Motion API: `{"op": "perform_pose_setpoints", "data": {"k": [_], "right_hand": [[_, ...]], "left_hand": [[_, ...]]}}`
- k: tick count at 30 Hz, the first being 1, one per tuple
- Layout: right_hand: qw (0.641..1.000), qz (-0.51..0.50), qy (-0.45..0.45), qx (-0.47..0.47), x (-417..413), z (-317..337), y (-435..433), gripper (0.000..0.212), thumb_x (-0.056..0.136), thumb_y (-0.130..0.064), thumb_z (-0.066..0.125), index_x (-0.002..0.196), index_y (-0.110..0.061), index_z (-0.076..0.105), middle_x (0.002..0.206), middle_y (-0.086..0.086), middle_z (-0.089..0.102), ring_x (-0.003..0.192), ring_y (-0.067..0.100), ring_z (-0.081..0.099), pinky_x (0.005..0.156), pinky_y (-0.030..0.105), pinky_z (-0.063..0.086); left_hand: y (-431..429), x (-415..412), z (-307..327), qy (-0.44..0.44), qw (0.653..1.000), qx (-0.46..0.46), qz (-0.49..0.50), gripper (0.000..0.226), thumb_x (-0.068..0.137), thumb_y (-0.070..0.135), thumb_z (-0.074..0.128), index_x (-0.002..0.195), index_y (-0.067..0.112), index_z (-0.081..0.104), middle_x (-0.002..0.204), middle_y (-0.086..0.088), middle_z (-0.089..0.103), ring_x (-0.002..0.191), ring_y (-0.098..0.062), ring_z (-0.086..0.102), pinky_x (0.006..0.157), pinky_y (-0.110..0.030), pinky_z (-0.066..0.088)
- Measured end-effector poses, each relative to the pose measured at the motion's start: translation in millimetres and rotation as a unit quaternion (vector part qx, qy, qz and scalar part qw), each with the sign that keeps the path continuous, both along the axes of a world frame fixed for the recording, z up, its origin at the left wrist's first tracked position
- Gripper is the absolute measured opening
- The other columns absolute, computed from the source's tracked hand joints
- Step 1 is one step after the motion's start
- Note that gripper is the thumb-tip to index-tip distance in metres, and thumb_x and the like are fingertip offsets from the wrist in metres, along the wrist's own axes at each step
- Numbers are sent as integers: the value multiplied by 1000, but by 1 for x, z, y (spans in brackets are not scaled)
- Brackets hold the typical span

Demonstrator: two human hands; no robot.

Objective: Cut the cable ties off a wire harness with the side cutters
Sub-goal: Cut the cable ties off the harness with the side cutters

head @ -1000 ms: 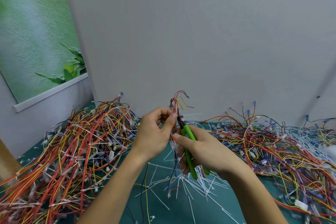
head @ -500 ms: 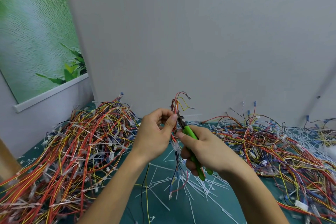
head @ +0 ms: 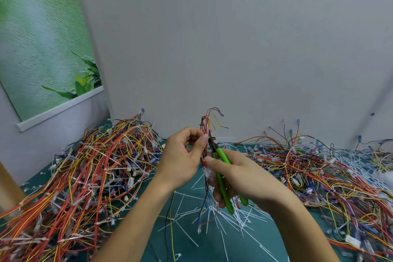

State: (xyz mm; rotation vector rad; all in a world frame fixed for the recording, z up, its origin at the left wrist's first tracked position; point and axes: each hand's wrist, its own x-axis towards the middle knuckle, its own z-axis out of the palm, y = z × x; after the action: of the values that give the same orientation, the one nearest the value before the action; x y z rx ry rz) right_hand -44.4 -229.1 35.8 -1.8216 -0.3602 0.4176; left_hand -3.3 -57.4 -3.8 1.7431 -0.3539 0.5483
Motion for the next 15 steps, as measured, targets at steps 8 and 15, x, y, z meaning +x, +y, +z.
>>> {"op": "perform_pose_setpoints", "data": {"k": [8,15], "right_hand": [[1000,-8,0,3,1,-4,-1,21,110,-26,47,97,-9,46,62,0,54,49,22,54,49,35,50],[999,11,43,1,-2,3,-3,20,109,-28,49,105,-9,49,86,11,60,72,32,67,74,52,61]], "left_hand": [[-2,1,-1,1,1000,1,2,4,95,30,68,91,32,67,88,13,72,83,-6,68,75,-17,54],[-2,0,-1,-3,1000,14,2,5,96,31,67,91,34,67,89,14,71,84,-6,69,75,-17,55]]}}
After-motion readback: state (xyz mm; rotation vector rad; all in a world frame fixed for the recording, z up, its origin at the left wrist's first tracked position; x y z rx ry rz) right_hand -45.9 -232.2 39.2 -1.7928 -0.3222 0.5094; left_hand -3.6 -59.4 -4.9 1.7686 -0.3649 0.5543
